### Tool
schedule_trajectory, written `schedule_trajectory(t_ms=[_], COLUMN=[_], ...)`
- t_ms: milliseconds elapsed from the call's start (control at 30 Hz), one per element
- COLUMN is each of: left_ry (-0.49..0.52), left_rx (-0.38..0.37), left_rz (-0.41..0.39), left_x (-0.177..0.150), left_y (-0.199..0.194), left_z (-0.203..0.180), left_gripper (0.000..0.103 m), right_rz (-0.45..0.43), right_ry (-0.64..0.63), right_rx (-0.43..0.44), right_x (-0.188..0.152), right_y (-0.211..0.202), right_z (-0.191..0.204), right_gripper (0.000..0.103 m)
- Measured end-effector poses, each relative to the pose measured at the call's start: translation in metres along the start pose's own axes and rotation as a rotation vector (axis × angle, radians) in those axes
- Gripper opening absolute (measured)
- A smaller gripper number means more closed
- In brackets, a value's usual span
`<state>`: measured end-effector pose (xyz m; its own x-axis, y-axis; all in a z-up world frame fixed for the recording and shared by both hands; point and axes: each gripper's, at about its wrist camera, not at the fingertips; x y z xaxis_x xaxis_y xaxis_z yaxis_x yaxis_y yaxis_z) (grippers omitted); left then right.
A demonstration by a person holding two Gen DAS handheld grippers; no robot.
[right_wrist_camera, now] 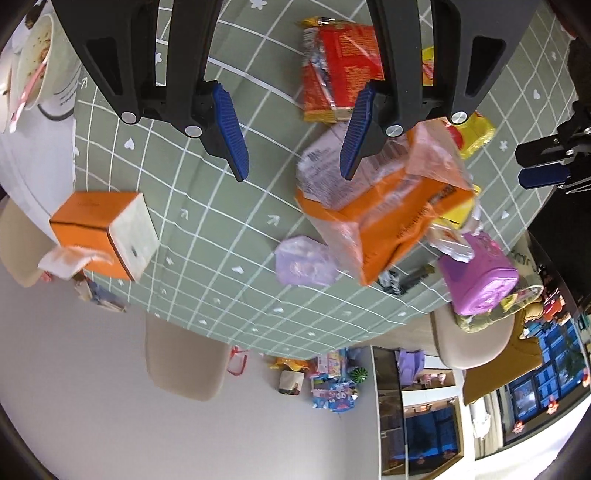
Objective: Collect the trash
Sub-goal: 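Grasp the orange Air Cushion bag with the left gripper while the right gripper grasps the red snack packets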
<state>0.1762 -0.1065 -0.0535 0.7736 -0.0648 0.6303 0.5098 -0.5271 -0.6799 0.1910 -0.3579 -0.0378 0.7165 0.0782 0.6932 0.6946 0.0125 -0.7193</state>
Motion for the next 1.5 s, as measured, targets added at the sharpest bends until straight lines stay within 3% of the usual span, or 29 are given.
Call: schedule_trajectory(t_ms=[100,267,333,433,567,867,1100,1267,1400,1500], left_ry=[-0.053,-0.092,-0.122,-0.111,-0.053,-0.036,-0.117,-0.147,-0.149,-0.138], left_rx=[-0.016,0.039,0.055,0.054,0.023,0.093,0.170,0.146,0.084,0.074], left_rz=[0.014,0.060,0.103,0.111,0.085,0.062,0.056,0.046,0.067,0.097], left_x=[0.012,0.021,0.022,0.021,0.019,-0.003,-0.017,-0.020,-0.022,-0.026], left_y=[0.017,0.043,0.054,0.050,0.018,-0.042,-0.061,-0.066,-0.058,-0.045], left_z=[-0.008,-0.017,-0.015,-0.013,-0.008,0.037,0.080,0.089,0.077,0.065], left_gripper=[0.045,0.043,0.025,0.017,0.014,0.013,0.013,0.013,0.033,0.036], right_rz=[0.021,0.004,0.000,-0.008,0.003,0.066,0.091,0.146,0.156,0.163], right_ry=[0.035,0.069,0.077,0.112,0.138,0.118,0.053,0.068,0.109,0.102], right_rx=[-0.008,-0.031,-0.045,-0.053,-0.026,0.081,0.109,0.128,0.148,0.162], right_x=[-0.002,-0.002,-0.001,-0.004,-0.017,-0.042,-0.054,-0.069,-0.071,-0.071], right_y=[0.008,0.005,0.004,0.001,0.000,0.011,0.010,0.018,0.019,0.018], right_z=[-0.011,-0.023,-0.027,-0.034,-0.038,-0.010,0.017,0.020,0.018,0.021], right_gripper=[0.049,0.049,0.049,0.049,0.049,0.049,0.049,0.049,0.049,0.044])
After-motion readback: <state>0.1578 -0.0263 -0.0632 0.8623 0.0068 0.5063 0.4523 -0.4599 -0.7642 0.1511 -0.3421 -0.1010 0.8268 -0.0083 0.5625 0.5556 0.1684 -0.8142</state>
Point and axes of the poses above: each gripper's, at about its wrist camera, not at the fingertips, and y roughly the way its jaws point, z to its left, x to its top, and after that the axes turned 6 degrees about -z, right-handed
